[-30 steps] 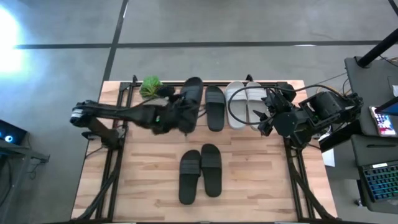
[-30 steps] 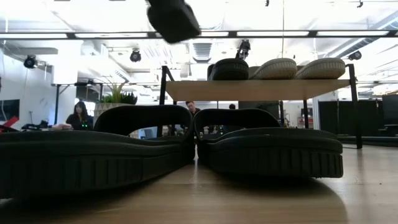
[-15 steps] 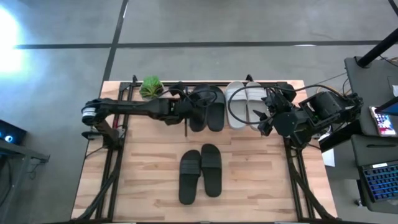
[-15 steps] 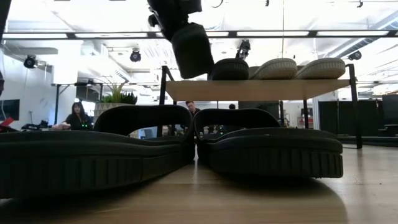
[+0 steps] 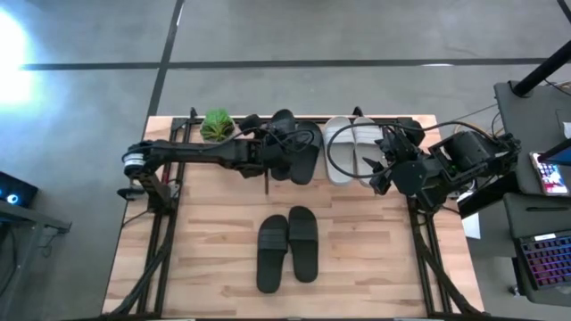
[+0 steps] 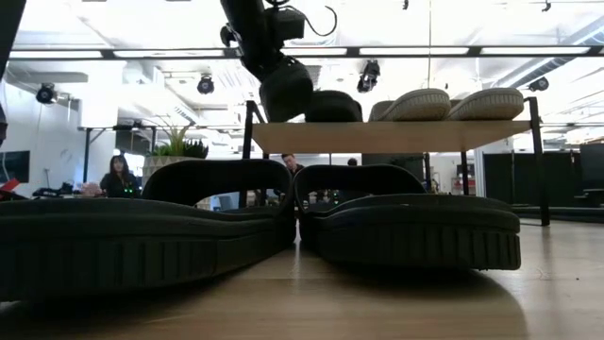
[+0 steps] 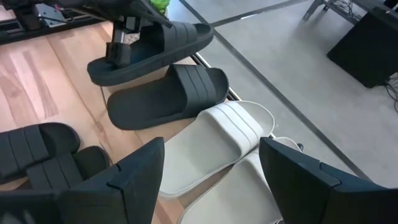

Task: Pick and place slides into the shelf
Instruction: Put the black slide on the shelf

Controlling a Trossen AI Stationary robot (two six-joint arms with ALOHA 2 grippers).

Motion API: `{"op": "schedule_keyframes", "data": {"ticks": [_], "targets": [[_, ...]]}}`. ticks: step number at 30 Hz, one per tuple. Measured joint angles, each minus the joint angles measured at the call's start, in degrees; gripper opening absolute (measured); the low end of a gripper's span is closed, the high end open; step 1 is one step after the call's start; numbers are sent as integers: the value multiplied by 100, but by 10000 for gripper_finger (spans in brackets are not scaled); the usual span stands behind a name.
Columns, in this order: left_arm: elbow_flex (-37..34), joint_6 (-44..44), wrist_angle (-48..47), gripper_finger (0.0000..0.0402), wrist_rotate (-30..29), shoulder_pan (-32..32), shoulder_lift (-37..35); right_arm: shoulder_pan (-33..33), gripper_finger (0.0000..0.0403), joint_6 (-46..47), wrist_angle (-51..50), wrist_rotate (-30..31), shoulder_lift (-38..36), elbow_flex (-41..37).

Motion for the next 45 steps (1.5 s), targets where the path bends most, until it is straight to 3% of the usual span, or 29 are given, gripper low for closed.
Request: {"op": "schedule_keyframes", "data": {"ticks": [20, 27, 32, 41, 45], "targets": [[63, 359, -652, 0, -1, 70, 92, 0, 254, -22, 0, 0, 0, 0], [455, 493, -681, 0, -422, 75, 45, -1, 254, -22, 0, 0, -2, 0], [778, 1161, -743, 0, -389, 75, 40, -1, 254, -22, 0, 0, -2, 0], [846, 1319, -1898, 0, 404, 314, 149, -1, 254, -22, 0, 0, -2, 0], [846, 1394, -1968, 0, 682, 336, 217, -2, 254, -22, 0, 4, -2, 0]]}}
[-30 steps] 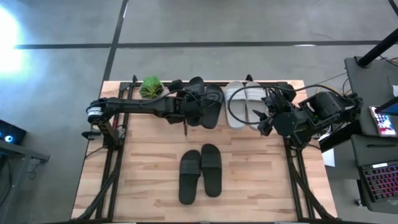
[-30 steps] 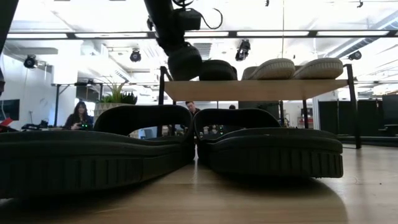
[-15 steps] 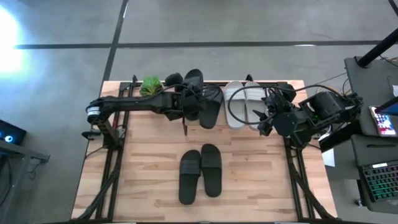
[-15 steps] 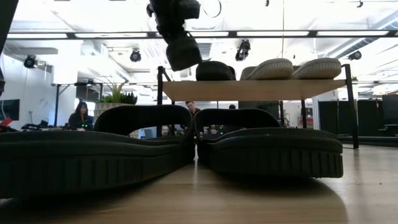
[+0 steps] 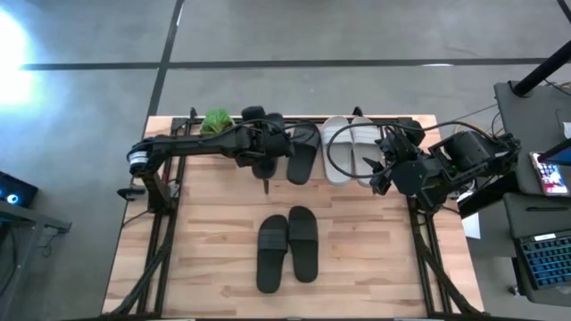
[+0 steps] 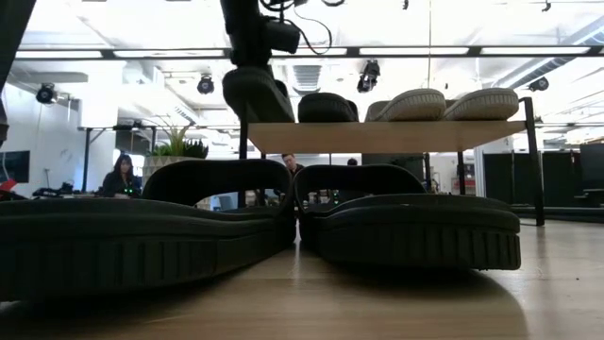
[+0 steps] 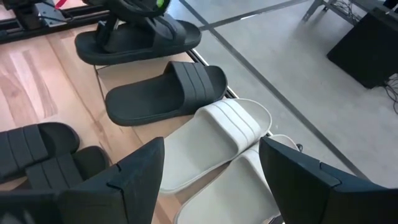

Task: Pick and place slides into the shelf
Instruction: Put the black slide on the shelf

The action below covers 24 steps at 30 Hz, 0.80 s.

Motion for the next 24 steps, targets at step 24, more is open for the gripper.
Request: {"op": "schedule_keyframes", "data": {"ticks": [24], "targets": [[2376, 841, -717, 0, 484, -222, 1571, 2, 254, 218, 0, 0, 15, 0]]}}
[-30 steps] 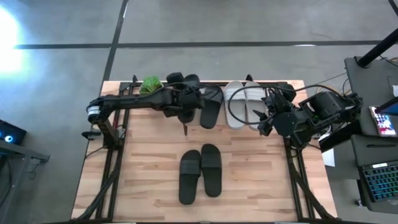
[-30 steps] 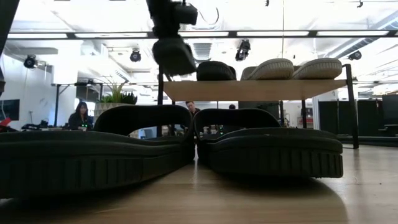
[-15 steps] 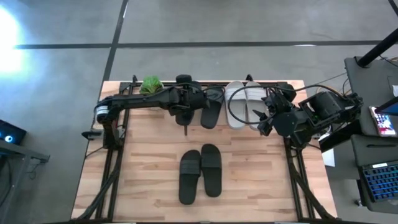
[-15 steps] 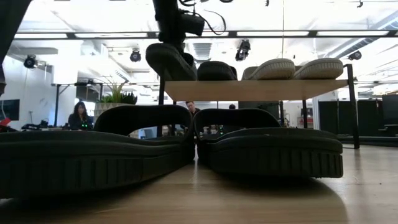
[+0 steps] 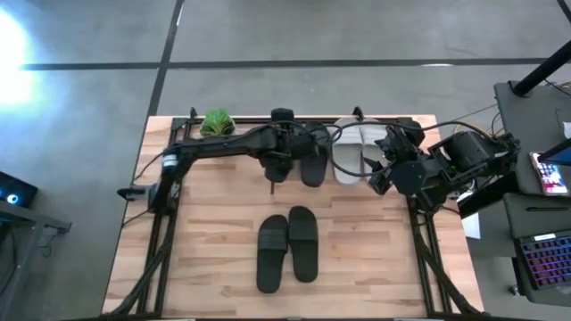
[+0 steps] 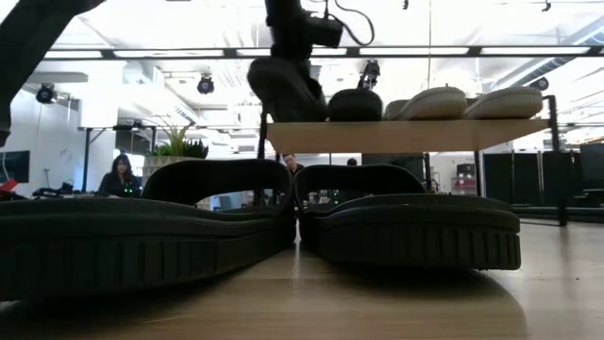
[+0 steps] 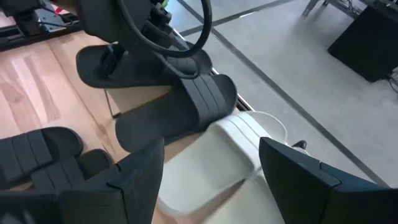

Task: Pick and place slides into the shelf
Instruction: Put the black slide on the shelf

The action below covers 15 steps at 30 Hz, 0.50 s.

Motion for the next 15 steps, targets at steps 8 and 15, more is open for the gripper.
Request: {"op": "schedule_keyframes", "data": {"ticks": [8, 15], "targets": [[428, -1077, -416, 0, 137, -5, 92, 0, 254, 34, 0, -4, 0, 0], [439, -1087, -1035, 0, 414, -1, 121, 0, 254, -50, 0, -4, 0, 0]]}}
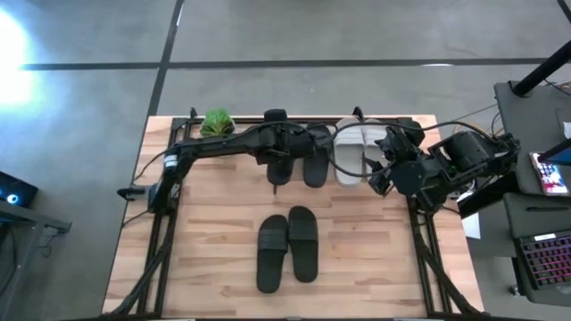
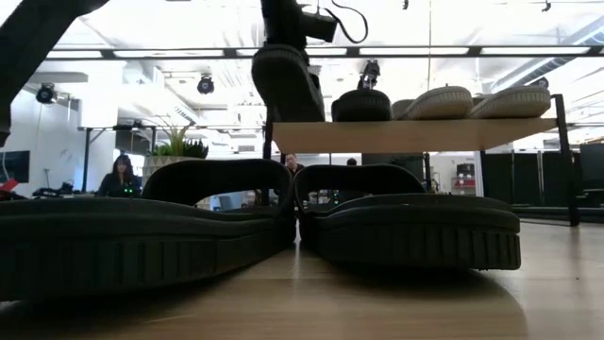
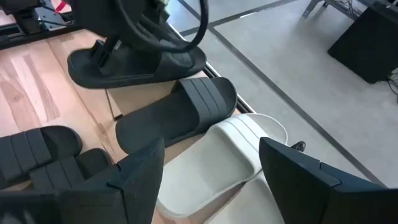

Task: Pick and place slides into the shelf
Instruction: Put the black slide on the shelf

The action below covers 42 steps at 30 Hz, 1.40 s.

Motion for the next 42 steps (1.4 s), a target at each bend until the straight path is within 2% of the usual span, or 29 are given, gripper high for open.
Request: {"op": "schedule_keyframes", "data": {"ticks": [7, 15, 21, 30, 38, 42], "targets": [[24, 41, -545, 0, -102, -12, 56, 0, 254, -39, 0, 2, 0, 0], [617, 18, -525, 0, -49, -19, 133, 0, 254, -39, 0, 3, 0, 0], [1078, -366, -552, 0, -204, -4, 551, 0, 254, -41, 0, 2, 0, 0], [1086, -597, -720, 0, -318, -35, 945, 0, 254, -63, 0, 2, 0, 0], [1069, -1595, -246, 0, -142, 16, 685, 0, 254, -194, 0, 12, 0, 0], [1069, -1660, 85, 0, -267, 7, 631, 0, 254, -218, 0, 56, 0, 0]]}}
